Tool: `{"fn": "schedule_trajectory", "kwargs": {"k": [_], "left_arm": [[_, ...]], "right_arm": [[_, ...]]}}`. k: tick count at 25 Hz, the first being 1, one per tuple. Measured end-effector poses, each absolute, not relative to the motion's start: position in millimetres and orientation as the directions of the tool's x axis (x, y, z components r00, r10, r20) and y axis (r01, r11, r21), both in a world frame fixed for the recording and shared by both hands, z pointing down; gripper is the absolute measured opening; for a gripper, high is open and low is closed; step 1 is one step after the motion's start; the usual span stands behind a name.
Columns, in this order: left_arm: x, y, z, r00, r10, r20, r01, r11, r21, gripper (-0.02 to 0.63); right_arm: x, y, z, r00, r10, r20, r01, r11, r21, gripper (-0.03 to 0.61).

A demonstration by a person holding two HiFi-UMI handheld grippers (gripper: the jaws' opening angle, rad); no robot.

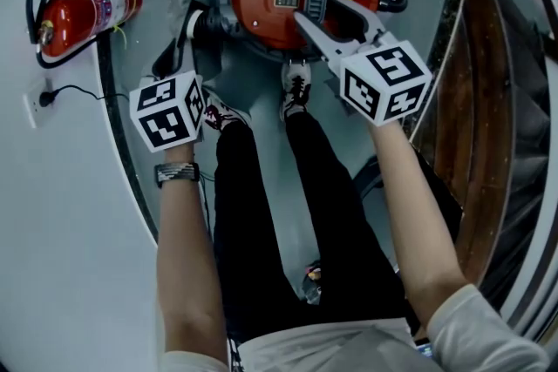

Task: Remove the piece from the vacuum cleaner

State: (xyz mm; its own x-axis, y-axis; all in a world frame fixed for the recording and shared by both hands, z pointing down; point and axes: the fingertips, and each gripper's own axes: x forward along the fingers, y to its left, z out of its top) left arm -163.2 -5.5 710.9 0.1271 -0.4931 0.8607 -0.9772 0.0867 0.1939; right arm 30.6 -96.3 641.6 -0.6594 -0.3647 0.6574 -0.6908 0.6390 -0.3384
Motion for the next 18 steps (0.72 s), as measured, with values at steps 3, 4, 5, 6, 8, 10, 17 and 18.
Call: {"fn": "schedule_trajectory", "kwargs": {"k": [3,4,5,6,8,10,17,18], "left_arm": [[-163.4,-9.6,708.4,0.186,-0.463,0.867,-0.976,0.011,0.216,0.087],[-164.9,-12.7,706.7,0.218,-0.462,0.860,-0.969,0.007,0.249,0.117],[-167.5,-16.4,704.4,0.244,-0.464,0.852,-0.960,0.008,0.279,0.132],[-170.8,-20.7,701.9,0.263,-0.467,0.844,-0.953,0.012,0.304,0.141],[-174.6,-30.7,698.5,0.290,-0.465,0.837,-0.942,0.016,0.335,0.159],[-169.6,-40.7,698.5,0.317,-0.448,0.836,-0.936,-0.008,0.351,0.167],[-165.8,-60.9,715.7,0.312,-0.391,0.866,-0.930,0.062,0.362,0.181],[-166.3,-60.7,719.1,0.307,-0.378,0.873,-0.932,0.068,0.357,0.181]], "right_arm": [[30.7,-96.4,641.7,-0.659,-0.371,0.654,-0.696,0.632,-0.341,0.221],[30.6,-96.6,641.8,-0.657,-0.372,0.655,-0.697,0.632,-0.340,0.221],[30.1,-96.5,641.9,-0.657,-0.371,0.657,-0.697,0.632,-0.339,0.221],[29.5,-96.4,642.1,-0.657,-0.369,0.658,-0.696,0.632,-0.340,0.221],[29.0,-96.2,642.2,-0.659,-0.366,0.657,-0.695,0.632,-0.344,0.221],[29.8,-96.3,642.1,-0.658,-0.367,0.657,-0.696,0.630,-0.345,0.221],[28.1,-96.0,642.0,-0.664,-0.369,0.651,-0.692,0.633,-0.347,0.221],[28.4,-96.0,641.8,-0.664,-0.369,0.650,-0.692,0.634,-0.346,0.221]]}}
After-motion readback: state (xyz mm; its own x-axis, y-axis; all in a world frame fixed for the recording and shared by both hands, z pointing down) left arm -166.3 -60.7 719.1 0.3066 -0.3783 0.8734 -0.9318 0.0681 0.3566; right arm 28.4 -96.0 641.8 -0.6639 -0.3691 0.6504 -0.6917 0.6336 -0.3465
